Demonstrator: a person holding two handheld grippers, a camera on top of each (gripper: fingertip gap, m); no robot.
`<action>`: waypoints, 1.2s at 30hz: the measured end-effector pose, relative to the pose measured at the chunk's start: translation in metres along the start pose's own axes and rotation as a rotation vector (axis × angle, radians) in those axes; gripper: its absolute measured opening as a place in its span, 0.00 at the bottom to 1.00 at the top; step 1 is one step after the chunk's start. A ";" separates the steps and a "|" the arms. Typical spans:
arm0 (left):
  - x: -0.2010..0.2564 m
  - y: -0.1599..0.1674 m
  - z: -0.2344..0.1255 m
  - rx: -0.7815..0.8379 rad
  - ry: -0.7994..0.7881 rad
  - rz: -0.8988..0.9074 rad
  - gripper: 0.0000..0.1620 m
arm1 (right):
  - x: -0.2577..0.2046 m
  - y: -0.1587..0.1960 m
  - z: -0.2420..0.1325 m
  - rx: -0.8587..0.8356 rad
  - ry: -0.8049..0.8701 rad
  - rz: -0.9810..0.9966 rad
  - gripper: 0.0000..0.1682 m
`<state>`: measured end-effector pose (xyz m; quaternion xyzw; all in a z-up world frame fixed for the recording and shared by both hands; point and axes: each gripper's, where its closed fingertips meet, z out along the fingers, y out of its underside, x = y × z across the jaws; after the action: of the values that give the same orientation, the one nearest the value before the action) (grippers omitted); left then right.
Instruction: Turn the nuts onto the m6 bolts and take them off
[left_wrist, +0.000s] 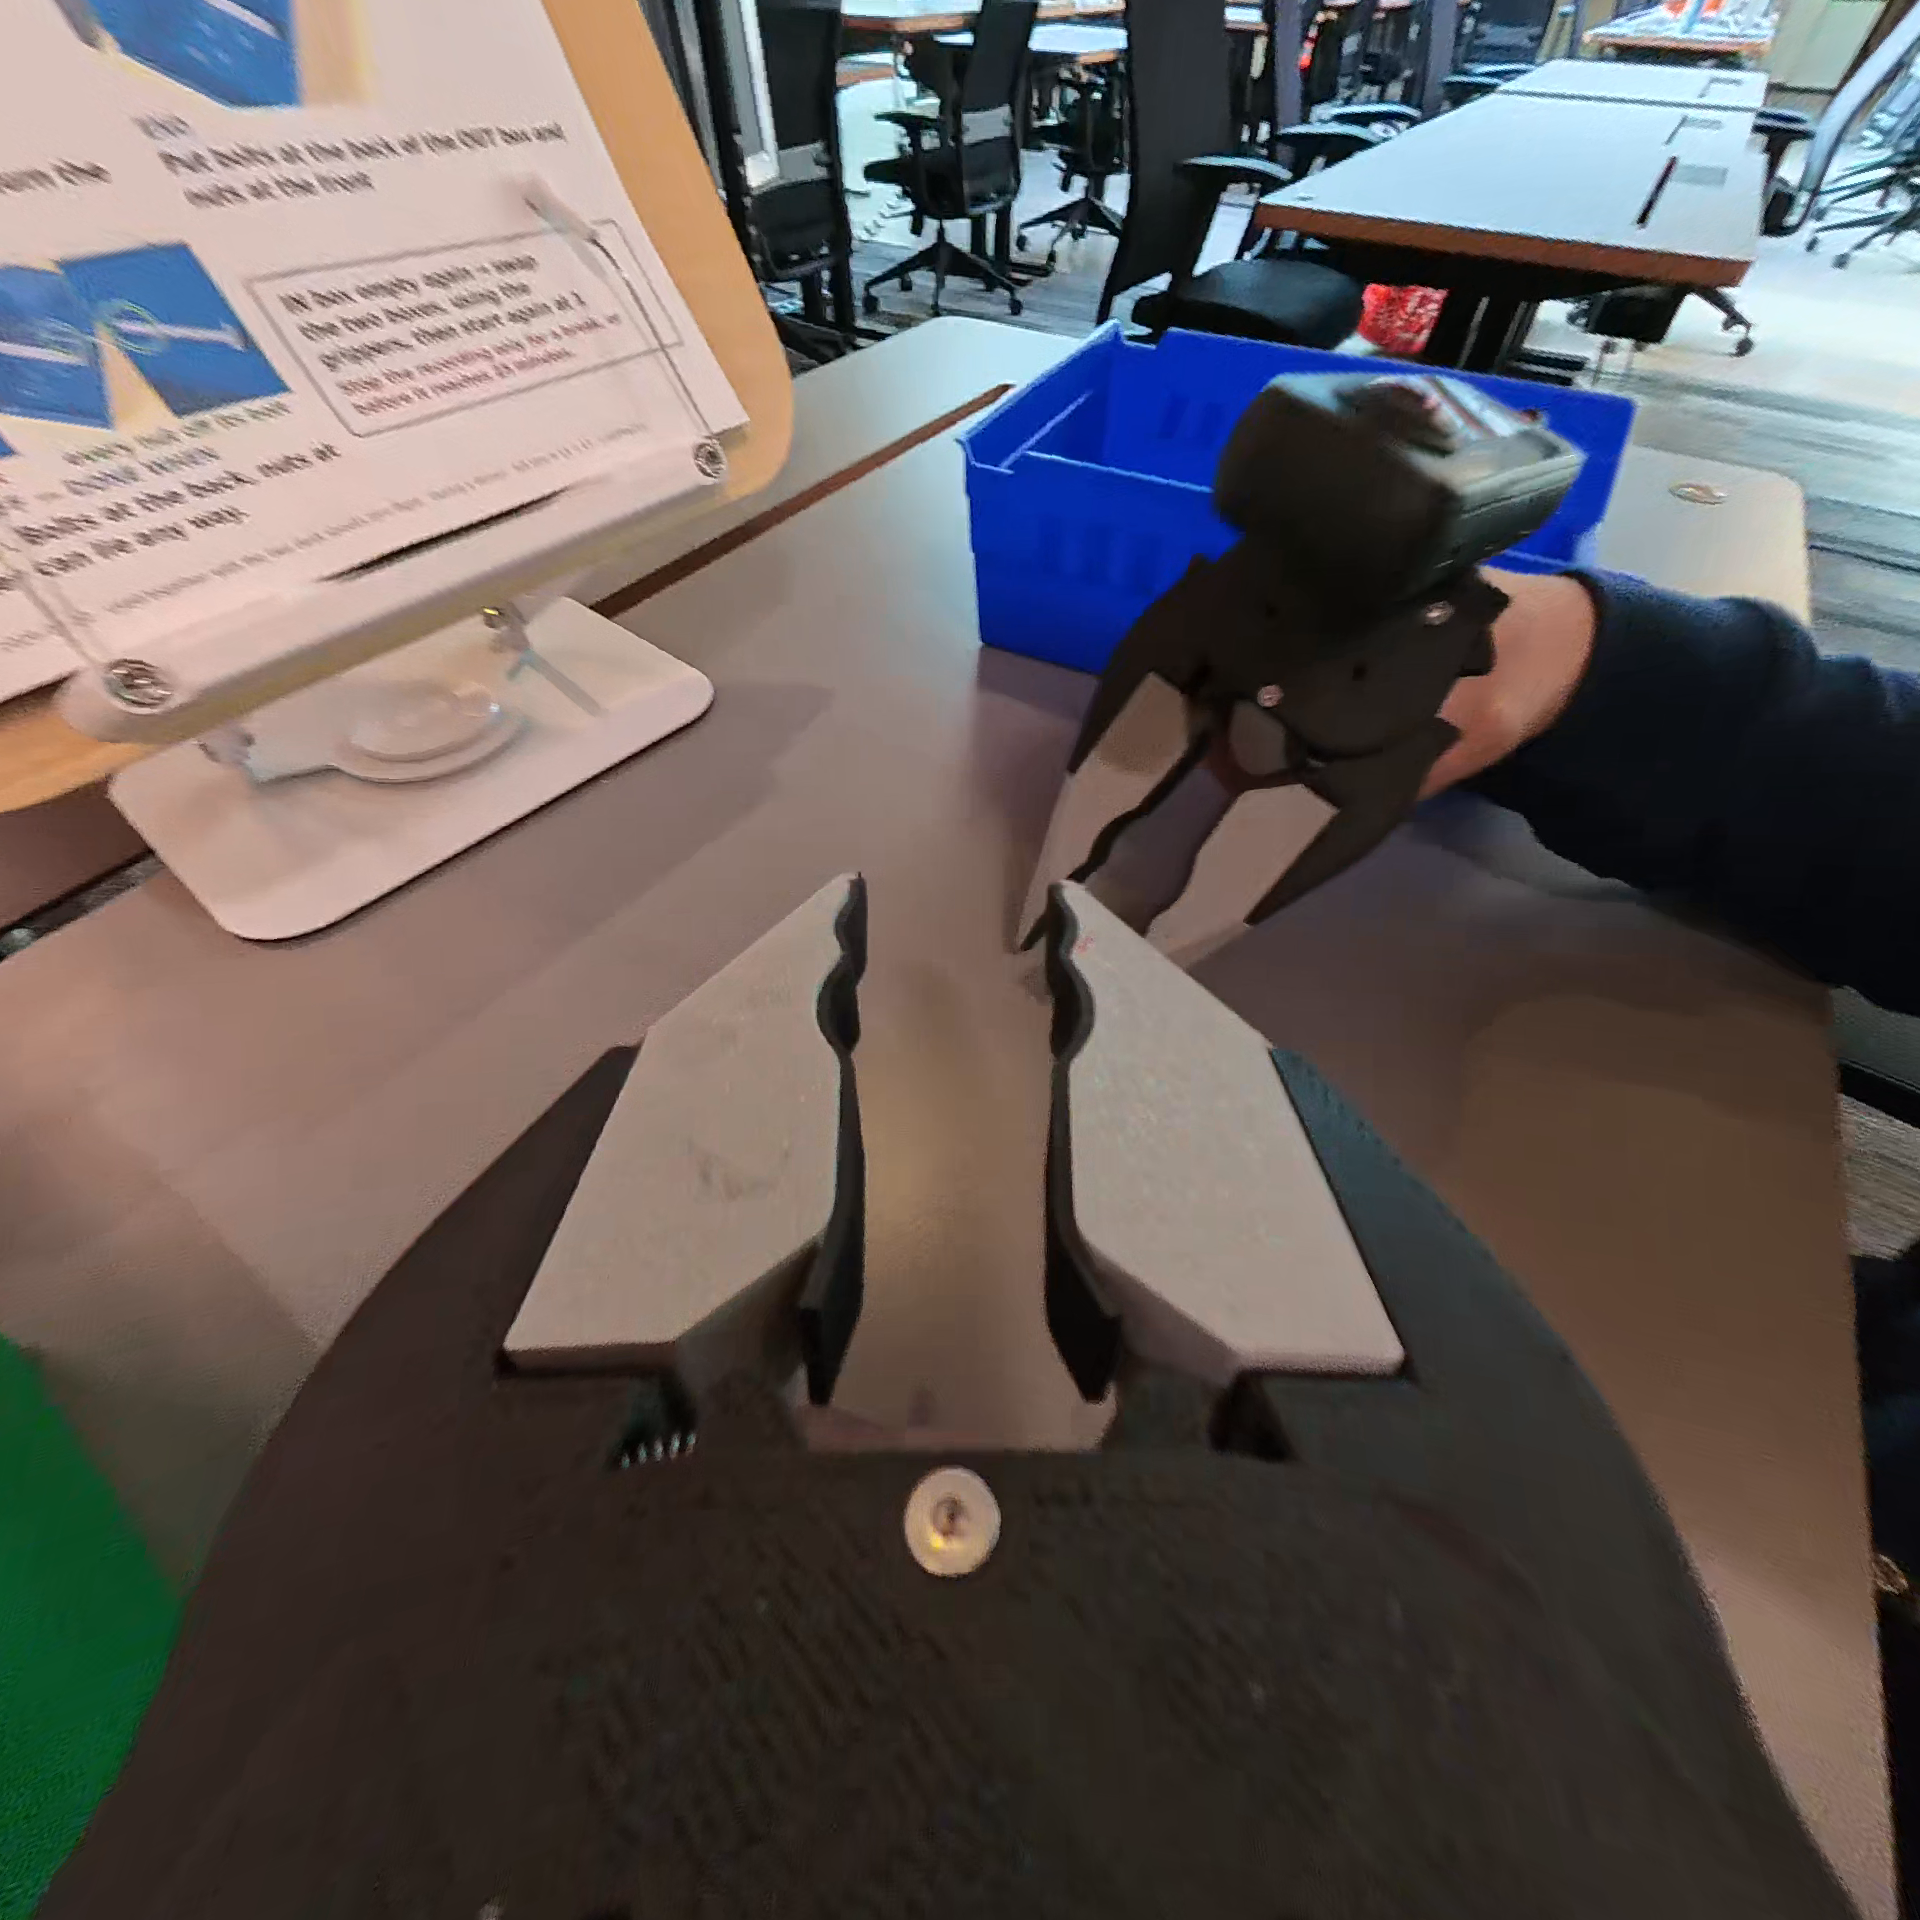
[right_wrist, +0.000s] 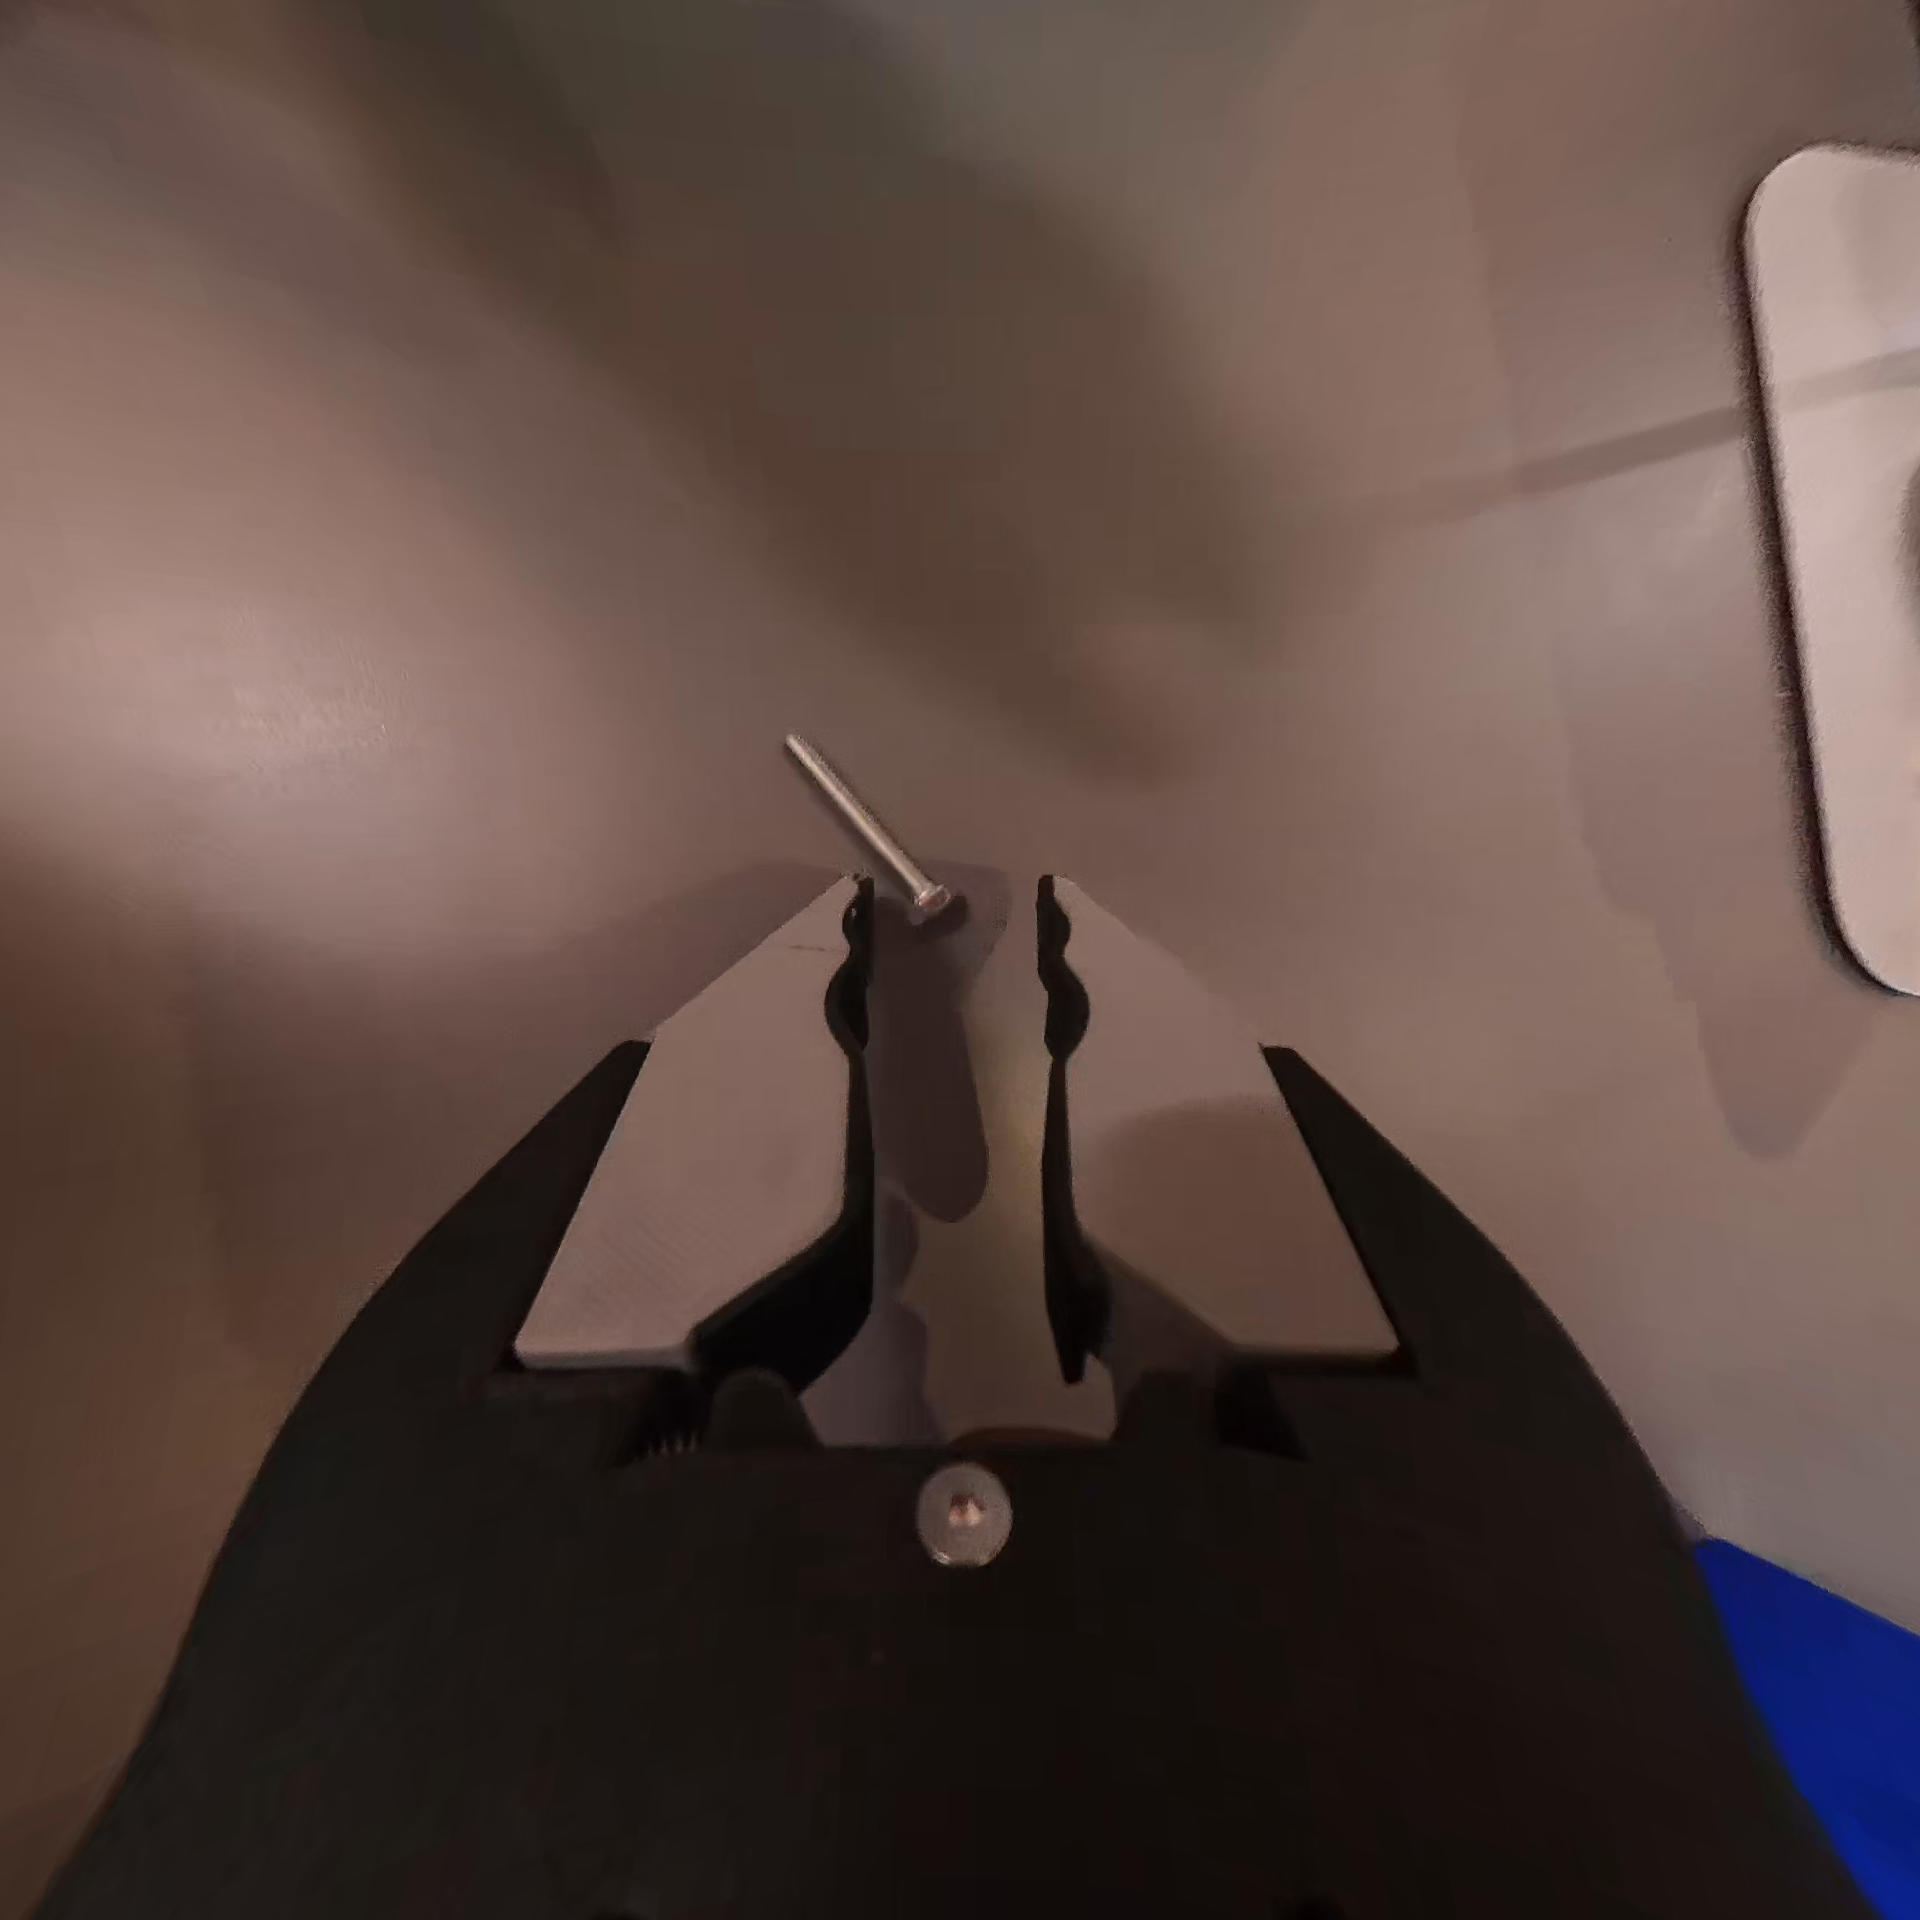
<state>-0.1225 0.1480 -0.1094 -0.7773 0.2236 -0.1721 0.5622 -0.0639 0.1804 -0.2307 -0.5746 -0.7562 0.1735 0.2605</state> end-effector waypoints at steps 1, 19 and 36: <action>0.003 0.002 0.002 -0.003 0.024 -0.007 0.20 | -0.001 0.004 0.004 -0.020 -0.015 -0.005 0.11; -0.001 0.007 0.017 0.053 0.037 -0.026 0.15 | 0.009 -0.059 -0.059 0.613 -0.217 0.461 0.04; 0.036 -0.025 0.011 0.303 0.246 -0.067 0.06 | -0.011 -0.098 -0.087 0.868 -0.443 0.541 0.04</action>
<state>-0.0828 0.1440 -0.0888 -0.6641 0.2360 -0.3161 0.6351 -0.0858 0.1395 -0.1076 -0.5380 -0.4775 0.6464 0.2545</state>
